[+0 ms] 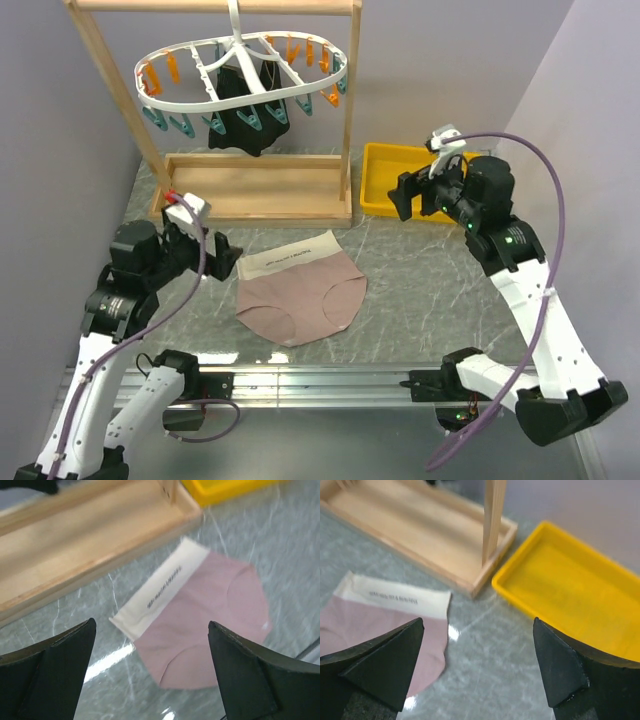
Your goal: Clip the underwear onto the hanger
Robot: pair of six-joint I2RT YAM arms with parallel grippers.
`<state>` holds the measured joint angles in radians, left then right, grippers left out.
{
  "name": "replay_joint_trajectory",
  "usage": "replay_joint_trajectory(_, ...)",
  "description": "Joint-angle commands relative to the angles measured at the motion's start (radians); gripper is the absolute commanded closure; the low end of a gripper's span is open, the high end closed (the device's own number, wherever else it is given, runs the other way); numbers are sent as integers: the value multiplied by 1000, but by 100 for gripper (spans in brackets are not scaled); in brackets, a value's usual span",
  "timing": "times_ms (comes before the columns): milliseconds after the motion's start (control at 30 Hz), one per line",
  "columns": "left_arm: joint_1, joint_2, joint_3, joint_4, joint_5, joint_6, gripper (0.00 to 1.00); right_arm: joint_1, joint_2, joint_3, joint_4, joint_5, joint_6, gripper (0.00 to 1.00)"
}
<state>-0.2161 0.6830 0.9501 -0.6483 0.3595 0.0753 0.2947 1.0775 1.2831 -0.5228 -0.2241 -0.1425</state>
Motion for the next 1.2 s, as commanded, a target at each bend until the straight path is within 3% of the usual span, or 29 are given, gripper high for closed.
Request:
replay_joint_trajectory(0,4,-19,107,148,-100,-228,1,1,-54,-5,185,-85,12,3)
replay_joint_trajectory(133,20,56,257,179,-214,-322,2,29,-18,50,227,-248,4,4)
replay_joint_trajectory(267,69,133,392,171,-295,-409,7,162,24,59,291,-227,-8,7)
replay_joint_trajectory(500,246,127,460,246,-150,-598,9,375,162,126,411,-150,-19,7)
replay_joint_trajectory(667,336,133,431,352,-18,-687,16,422,311,249,521,-136,50,9)
replay_joint_trajectory(833,340,187,409,473,107,-716,29,457,450,378,627,-129,173,11)
replay_joint_trajectory(1000,339,242,456,437,-46,-704,40,486,541,491,649,-132,205,15)
replay_joint_trajectory(1033,340,260,466,431,-62,-703,47,491,562,502,656,-136,208,16)
replay_joint_trajectory(1167,340,296,495,421,-93,-681,55,526,602,547,672,-141,216,20)
